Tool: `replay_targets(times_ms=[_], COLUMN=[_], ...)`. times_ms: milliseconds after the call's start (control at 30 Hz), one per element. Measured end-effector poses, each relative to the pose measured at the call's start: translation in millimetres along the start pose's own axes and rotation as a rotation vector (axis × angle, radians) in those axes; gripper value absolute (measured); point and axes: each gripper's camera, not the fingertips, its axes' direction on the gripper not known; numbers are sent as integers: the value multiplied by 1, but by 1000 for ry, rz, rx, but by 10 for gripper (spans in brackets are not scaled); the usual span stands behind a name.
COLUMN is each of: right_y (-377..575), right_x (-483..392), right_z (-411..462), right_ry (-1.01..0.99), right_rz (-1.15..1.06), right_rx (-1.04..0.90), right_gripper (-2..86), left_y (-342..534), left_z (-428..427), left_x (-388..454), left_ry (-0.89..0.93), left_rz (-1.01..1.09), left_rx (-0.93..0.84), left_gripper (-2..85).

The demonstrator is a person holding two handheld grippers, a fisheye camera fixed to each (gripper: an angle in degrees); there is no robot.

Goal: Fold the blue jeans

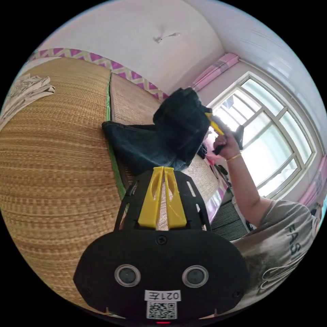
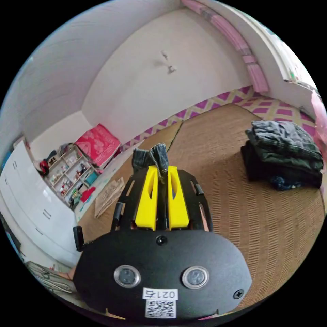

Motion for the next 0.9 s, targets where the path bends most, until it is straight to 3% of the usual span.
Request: replay_targets(times_ms=[100, 267, 467, 600, 733, 800, 900], right_y=[19, 147, 343, 418, 453, 459, 472], right_x=[125, 323, 453, 469, 390, 349, 298], right_z=[-89, -177, -227, -273, -318, -300, -243], right_ry=[76, 303, 127, 53, 32, -49, 19], right_rz=[150, 362, 552, 581, 292, 165, 66], right_rx=[105, -16, -63, 12, 125, 74, -112], right_gripper=[51, 50, 55, 63, 34, 23, 5], left_y=[-34, -73, -106, -118, -119, -117, -113], left_z=[59, 127, 166, 150, 143, 163, 220], left_x=[40, 82, 126, 156, 239, 277, 330], left_ry=[-127, -286, -313, -208, -142, -171, -254], left_rz=[92, 198, 276, 248, 419, 518, 656], left_rx=[-84, -199, -276, -201, -130, -146, -217], left_gripper=[74, 81, 77, 79, 76, 75, 76])
